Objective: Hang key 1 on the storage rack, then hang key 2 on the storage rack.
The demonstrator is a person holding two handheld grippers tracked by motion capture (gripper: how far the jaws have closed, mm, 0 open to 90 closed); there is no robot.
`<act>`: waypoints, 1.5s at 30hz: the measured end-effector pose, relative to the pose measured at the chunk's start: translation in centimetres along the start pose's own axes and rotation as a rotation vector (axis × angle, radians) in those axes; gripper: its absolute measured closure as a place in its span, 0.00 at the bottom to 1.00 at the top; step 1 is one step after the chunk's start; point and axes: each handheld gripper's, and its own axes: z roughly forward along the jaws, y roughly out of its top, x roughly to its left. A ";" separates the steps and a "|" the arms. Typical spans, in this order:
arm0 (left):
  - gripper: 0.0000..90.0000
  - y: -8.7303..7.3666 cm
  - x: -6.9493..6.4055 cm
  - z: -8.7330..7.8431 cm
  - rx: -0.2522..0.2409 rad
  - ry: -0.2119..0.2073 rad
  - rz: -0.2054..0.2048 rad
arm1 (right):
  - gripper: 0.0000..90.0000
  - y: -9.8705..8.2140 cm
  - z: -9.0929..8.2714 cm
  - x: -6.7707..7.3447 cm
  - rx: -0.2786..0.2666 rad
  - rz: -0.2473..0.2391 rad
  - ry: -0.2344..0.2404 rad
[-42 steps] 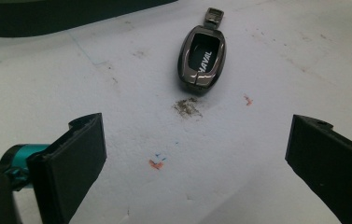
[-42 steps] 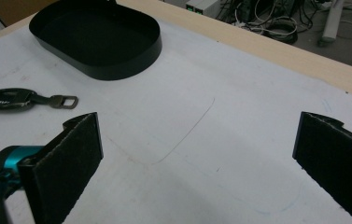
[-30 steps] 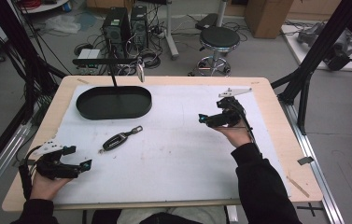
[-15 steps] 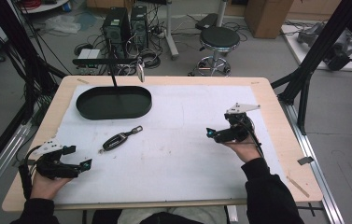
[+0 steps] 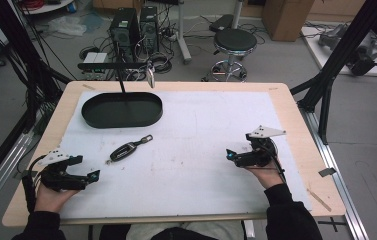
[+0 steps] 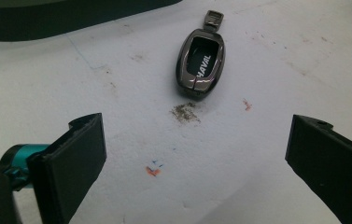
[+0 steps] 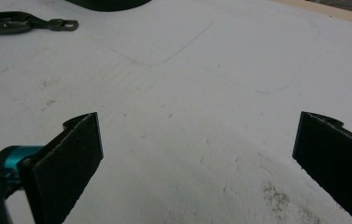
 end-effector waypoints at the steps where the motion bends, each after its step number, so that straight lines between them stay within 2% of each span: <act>1: 0.06 0.0 0.0 0.0 -0.001 0.000 -0.001 | 0.01 -0.2 -0.1 0.0 -0.004 0.005 -0.001; 4: 0.06 0.0 -0.1 0.0 0.002 -0.001 0.004 | 0.01 -0.8 -0.5 -0.1 -0.018 0.032 0.004; 13: 0.06 0.2 -0.1 -0.1 0.001 -0.001 0.010 | 0.01 -2.2 -1.2 -0.5 -0.028 0.055 -0.006; 19: 0.06 1.3 0.4 -0.3 -0.010 0.006 0.021 | 0.01 -2.8 -1.8 -0.4 -0.042 0.042 -0.015; 21: 0.06 1.7 0.7 -0.3 -0.012 0.005 0.024 | 0.01 -3.0 -2.0 -0.3 -0.054 0.059 -0.014; 24: 0.06 2.3 1.1 -0.2 -0.005 0.004 0.025 | 0.01 -3.1 -1.9 -0.3 -0.043 0.064 -0.015; 26: 0.06 2.8 1.3 -0.1 0.009 0.004 0.033 | 0.01 -3.2 -1.8 -0.2 -0.038 0.056 -0.016; 29: 0.06 3.9 1.6 0.4 0.038 -0.062 0.005 | 0.01 -3.2 -1.8 -0.1 -0.039 0.053 -0.020; 34: 0.06 5.7 1.3 2.0 0.104 -0.115 0.042 | 0.01 -3.4 -1.7 -0.2 -0.039 0.052 -0.028; 37: 0.06 6.3 1.1 2.8 0.141 -0.121 0.070 | 0.01 -3.5 -1.8 -0.1 -0.040 0.050 -0.029; 40: 0.06 6.9 0.9 3.4 0.156 -0.115 0.088 | 0.01 -3.5 -1.9 -0.1 -0.045 0.047 -0.031; 45: 0.06 7.3 1.0 4.2 0.177 -0.097 0.096 | 0.01 -3.7 -2.2 -0.1 -0.051 0.044 -0.033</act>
